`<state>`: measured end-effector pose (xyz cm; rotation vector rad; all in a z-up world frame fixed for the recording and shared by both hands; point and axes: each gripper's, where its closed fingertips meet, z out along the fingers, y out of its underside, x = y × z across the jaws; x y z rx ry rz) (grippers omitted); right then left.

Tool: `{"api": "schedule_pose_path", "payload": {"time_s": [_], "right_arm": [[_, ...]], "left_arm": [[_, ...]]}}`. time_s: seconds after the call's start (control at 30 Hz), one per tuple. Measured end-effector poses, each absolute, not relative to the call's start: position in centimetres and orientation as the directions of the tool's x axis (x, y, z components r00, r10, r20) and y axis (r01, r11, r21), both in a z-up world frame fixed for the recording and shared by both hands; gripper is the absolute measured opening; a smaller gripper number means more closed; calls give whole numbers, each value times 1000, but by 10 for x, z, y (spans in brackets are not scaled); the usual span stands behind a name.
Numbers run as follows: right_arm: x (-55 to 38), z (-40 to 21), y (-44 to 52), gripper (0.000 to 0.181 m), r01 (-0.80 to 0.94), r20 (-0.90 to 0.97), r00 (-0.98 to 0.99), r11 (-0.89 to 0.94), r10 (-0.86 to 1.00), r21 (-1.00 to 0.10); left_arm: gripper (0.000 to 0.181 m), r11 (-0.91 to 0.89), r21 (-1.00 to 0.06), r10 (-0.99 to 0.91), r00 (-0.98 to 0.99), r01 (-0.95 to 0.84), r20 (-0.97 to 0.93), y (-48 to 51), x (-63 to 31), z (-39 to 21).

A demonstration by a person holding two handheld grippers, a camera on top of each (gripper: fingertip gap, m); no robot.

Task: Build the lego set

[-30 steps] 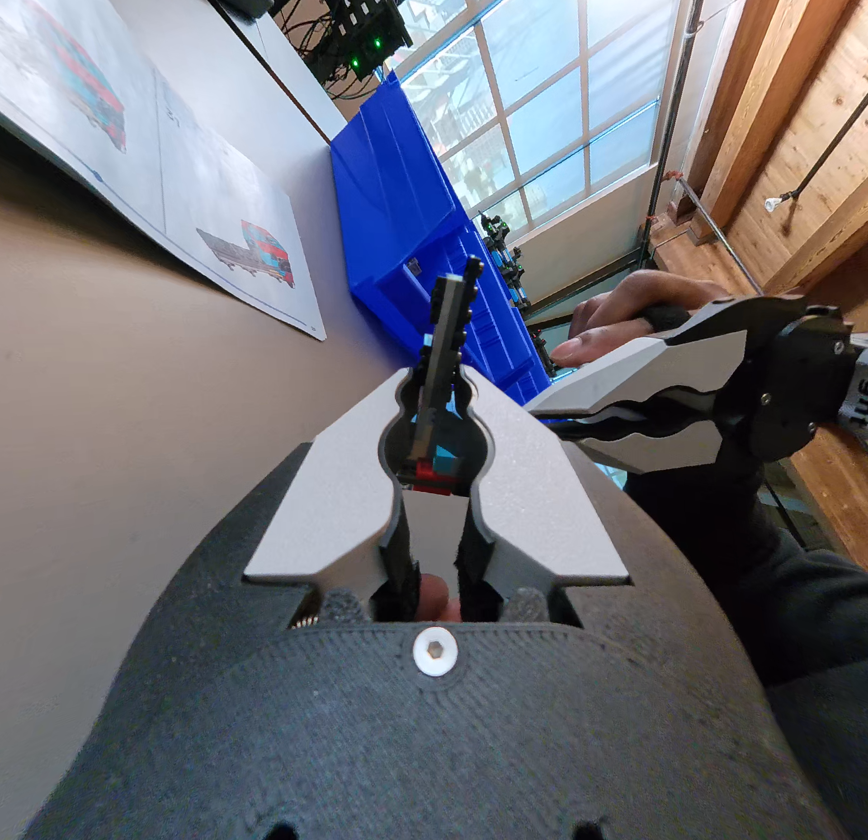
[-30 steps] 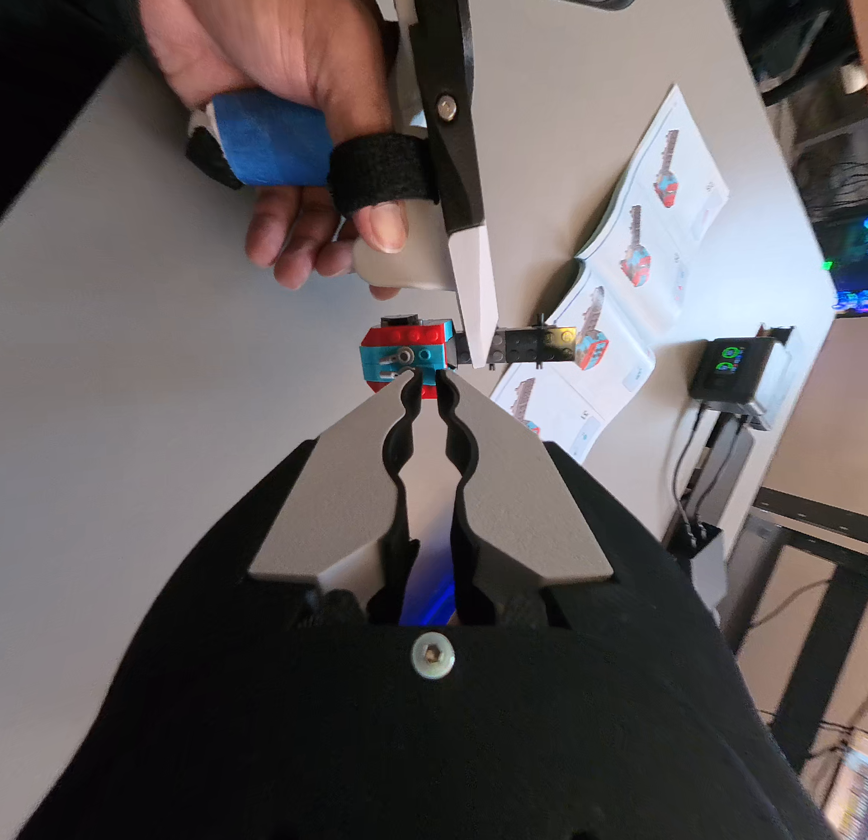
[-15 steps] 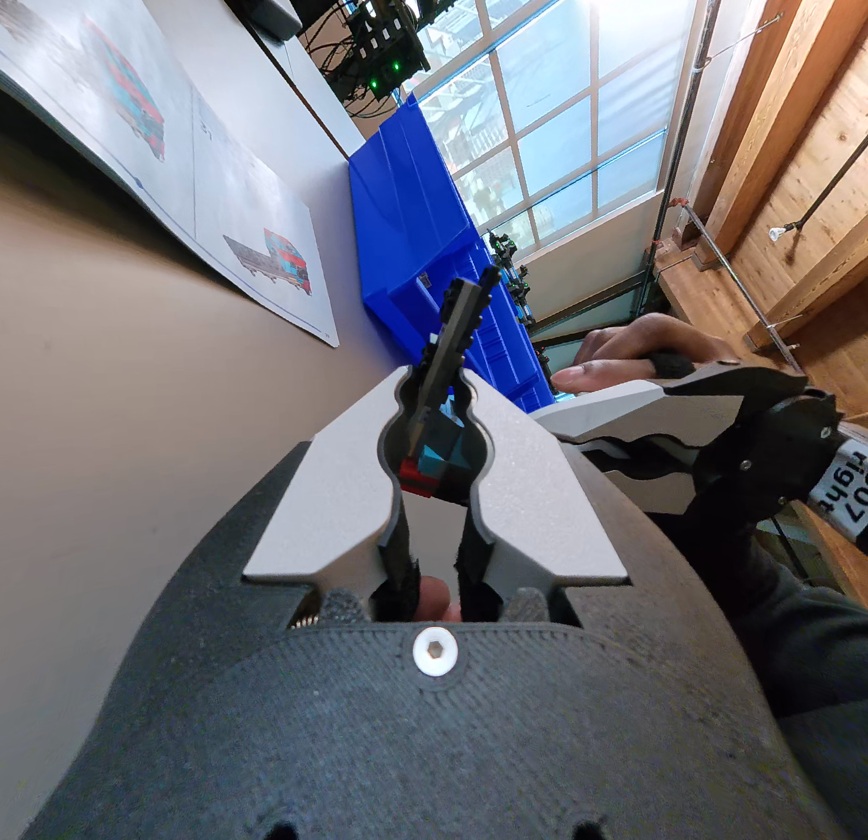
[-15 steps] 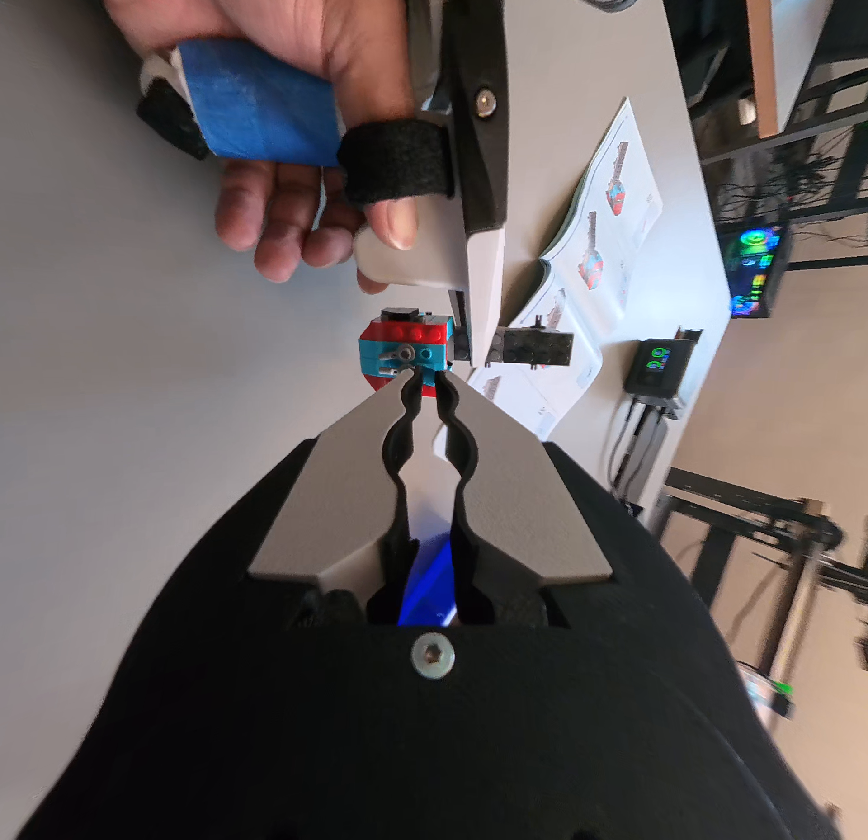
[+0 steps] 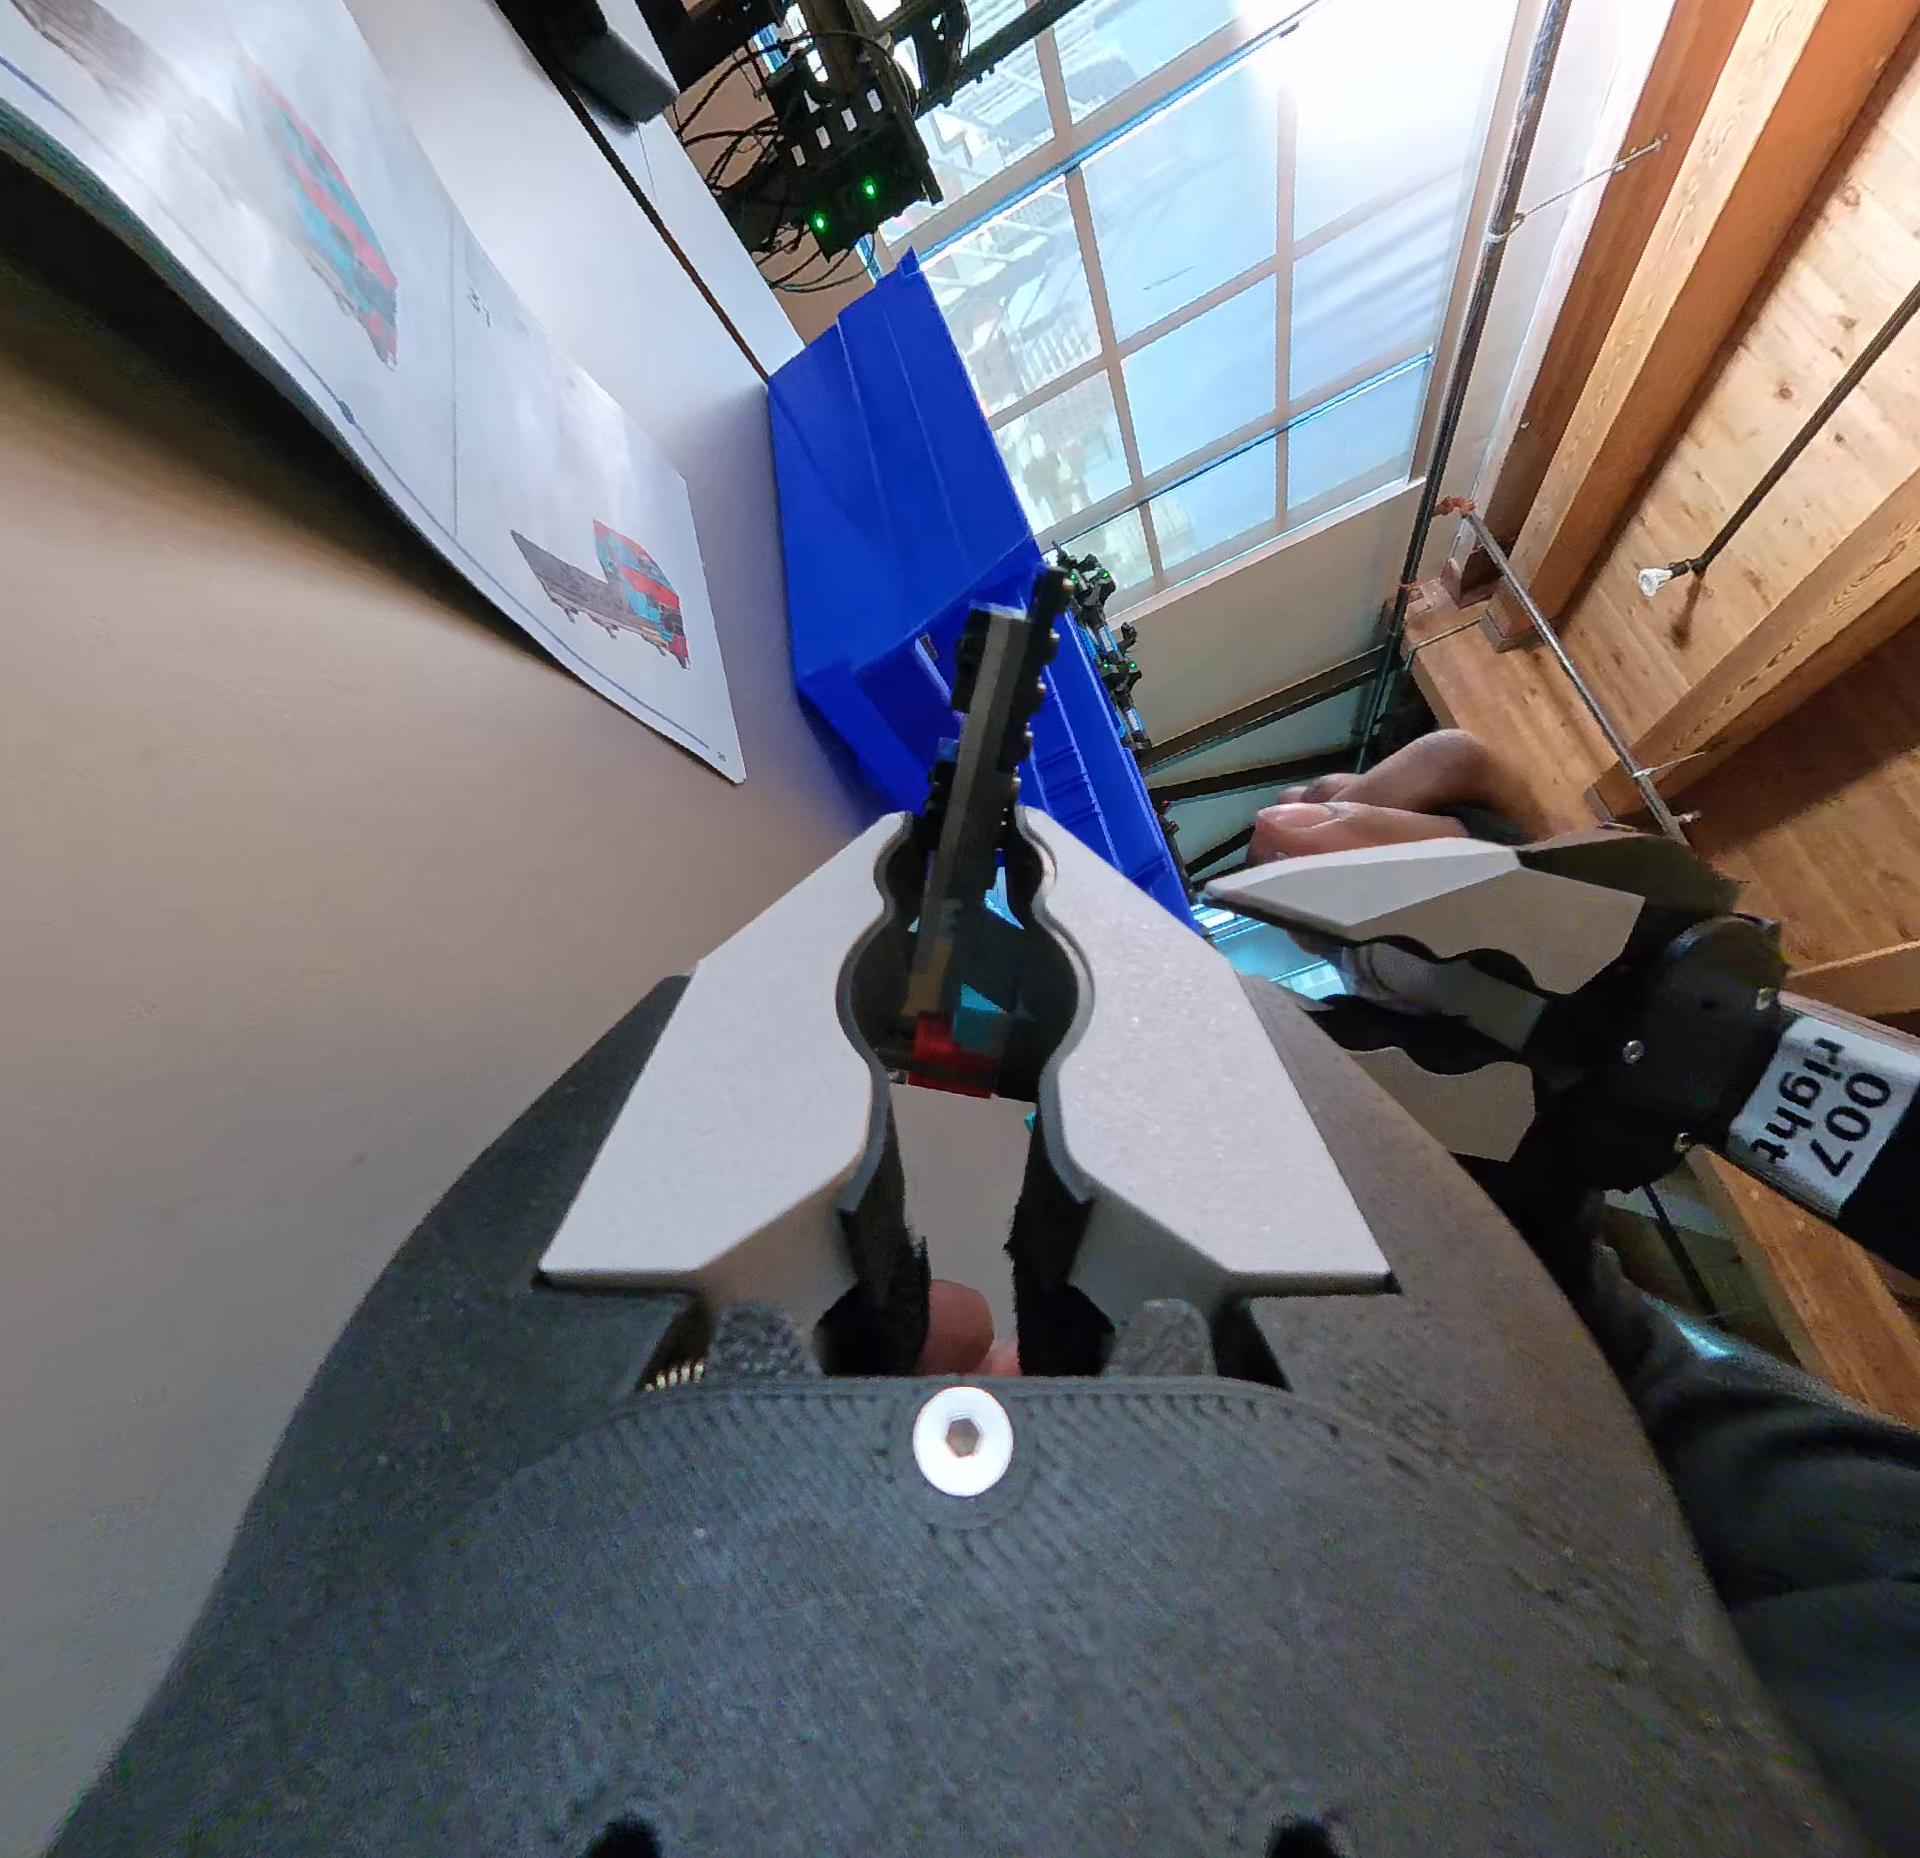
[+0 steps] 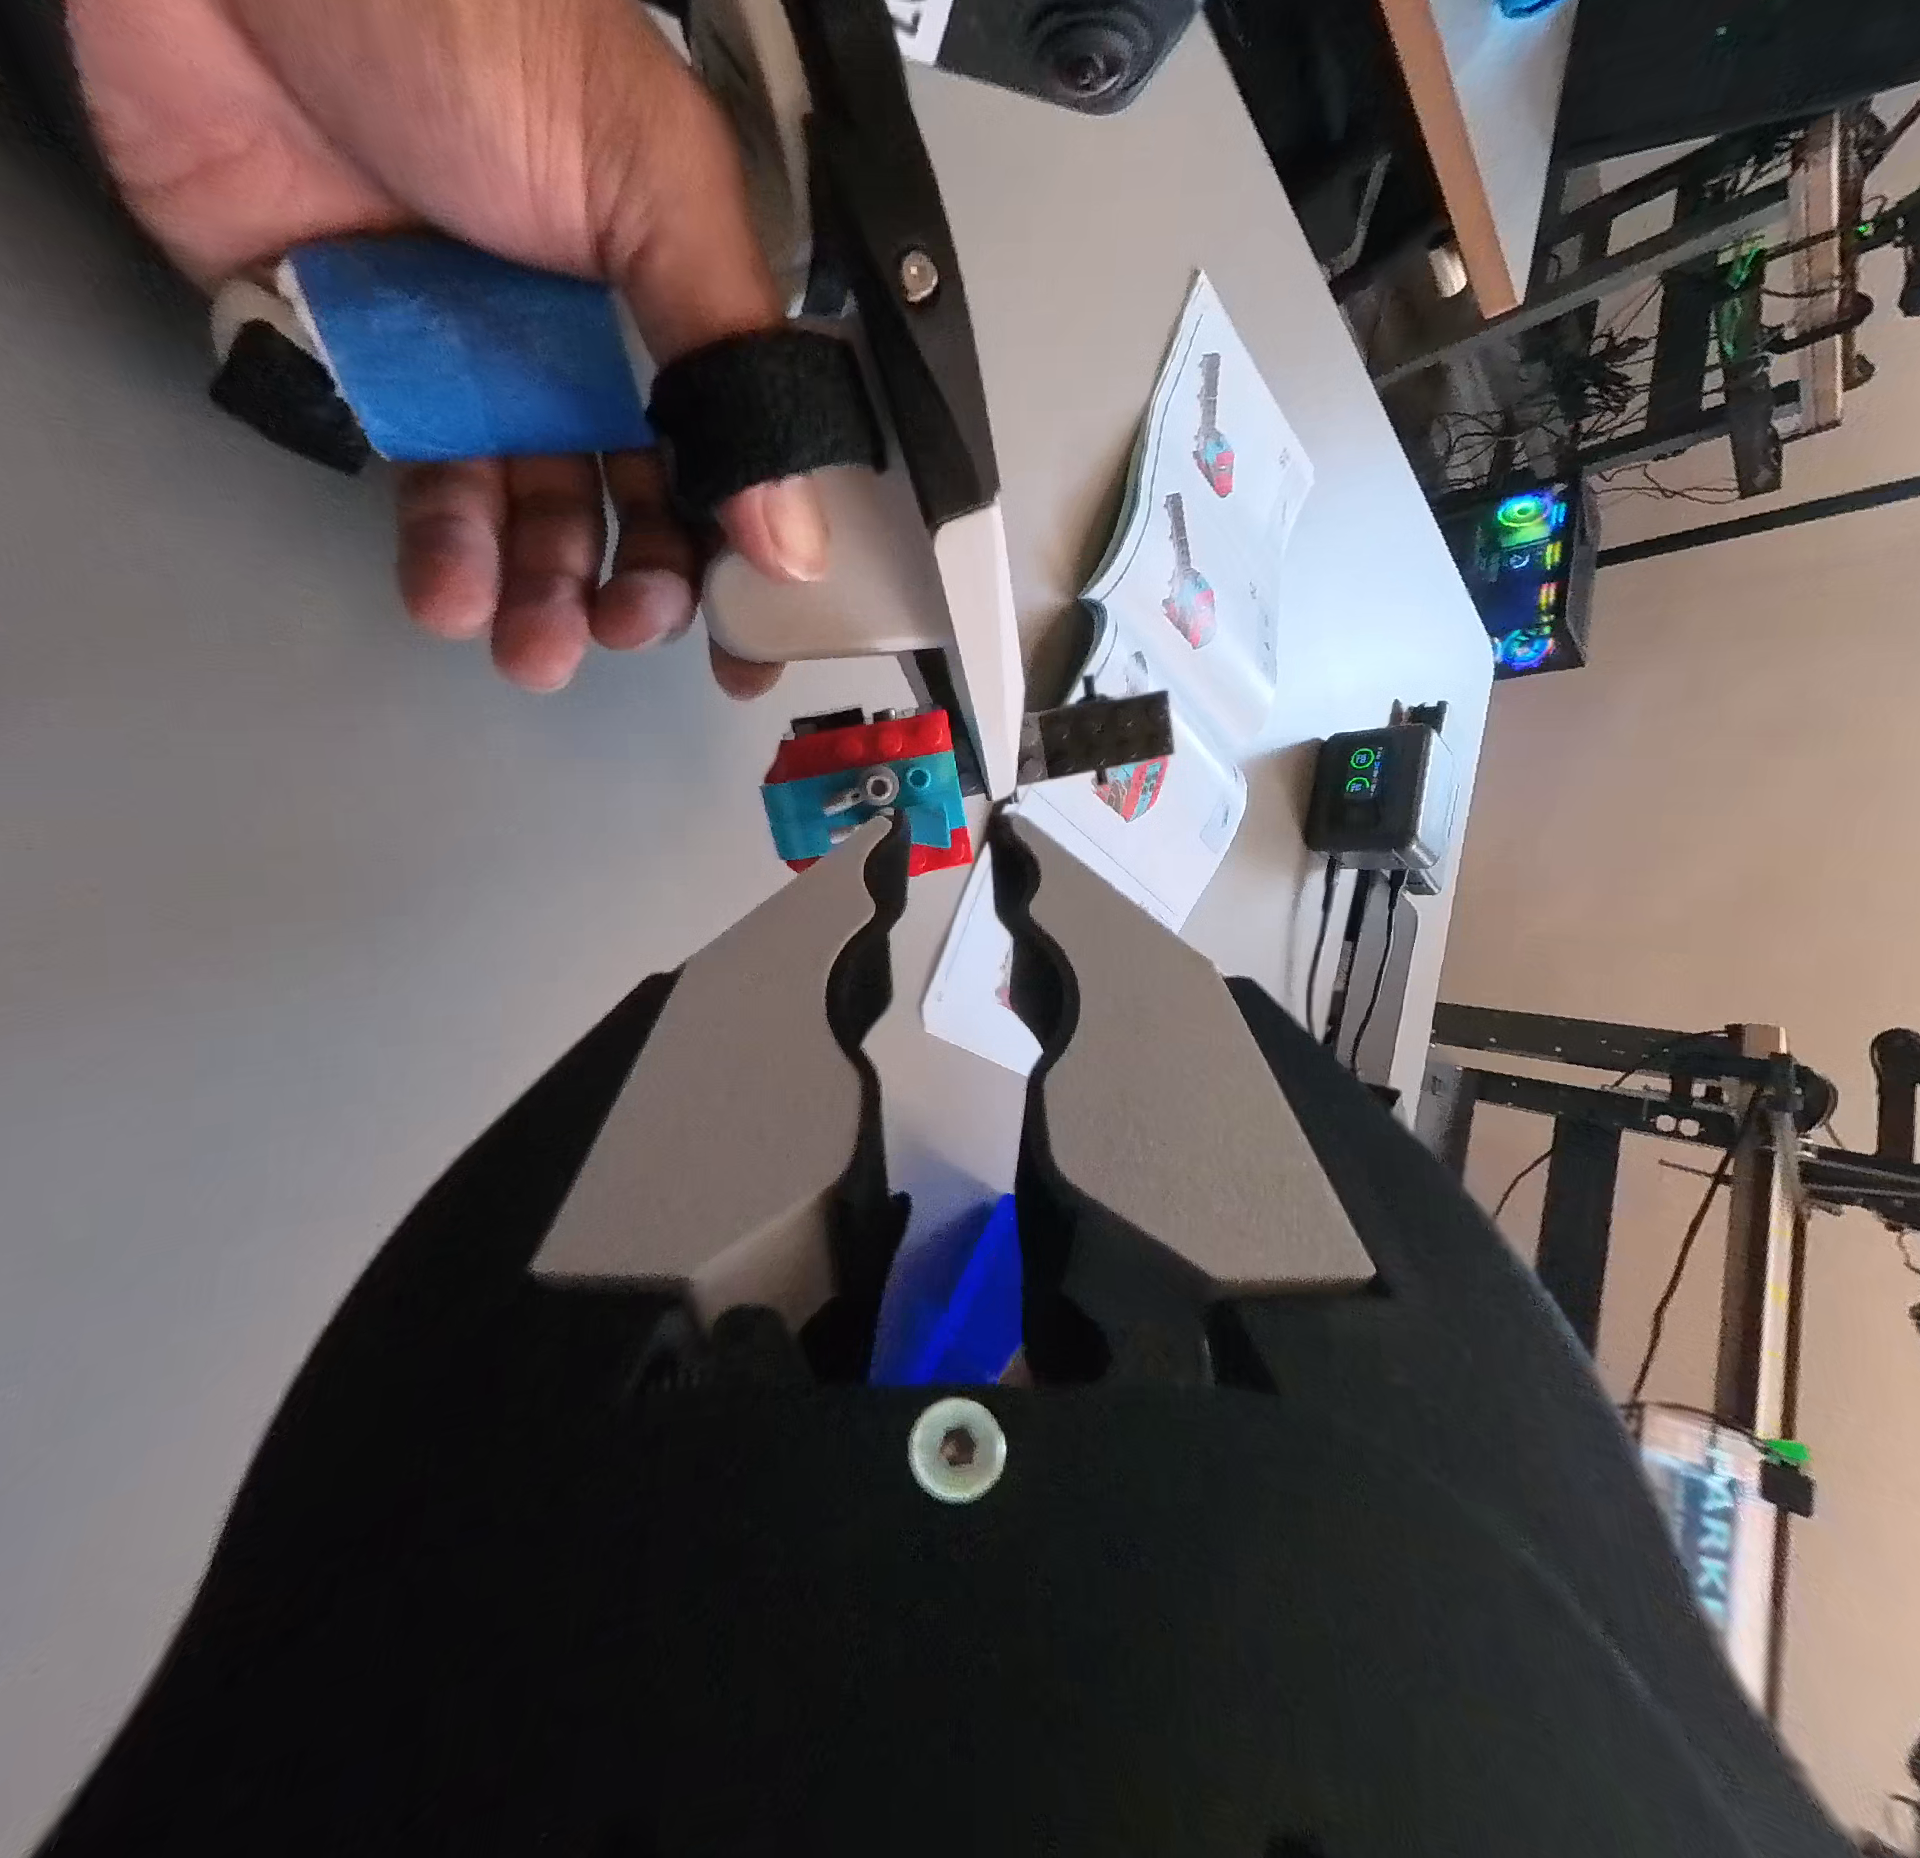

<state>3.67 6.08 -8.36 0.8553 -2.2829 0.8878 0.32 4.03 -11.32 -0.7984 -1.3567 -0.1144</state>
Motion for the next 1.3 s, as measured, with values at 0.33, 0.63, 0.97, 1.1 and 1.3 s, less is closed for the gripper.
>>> {"api": "schedule_pose_path", "payload": {"time_s": [0.33, 0.63, 0.97, 1.1, 1.3], "right_arm": [[34, -75, 67, 16, -258, 230, -966, 521, -118, -814], [27, -56, 73, 46, 587, -588, -809, 90, 23, -804], [37, -64, 75, 49, 592, -596, -803, 113, -1, -798], [36, -63, 77, 49, 622, -627, -778, 101, -28, -776], [41, -73, 76, 49, 617, -626, -780, 146, -16, -773]], "left_arm": [[14, 760, -353, 230, 281, 546, 932, 49, 6, -105], [14, 755, -334, 112, 392, 565, 913, 57, 13, -85], [14, 712, -411, 156, 442, 570, 883, 69, 16, -81], [14, 705, -429, 171, 451, 565, 876, 69, 17, -80], [14, 705, -433, 170, 459, 562, 872, 70, 17, -78]]}}
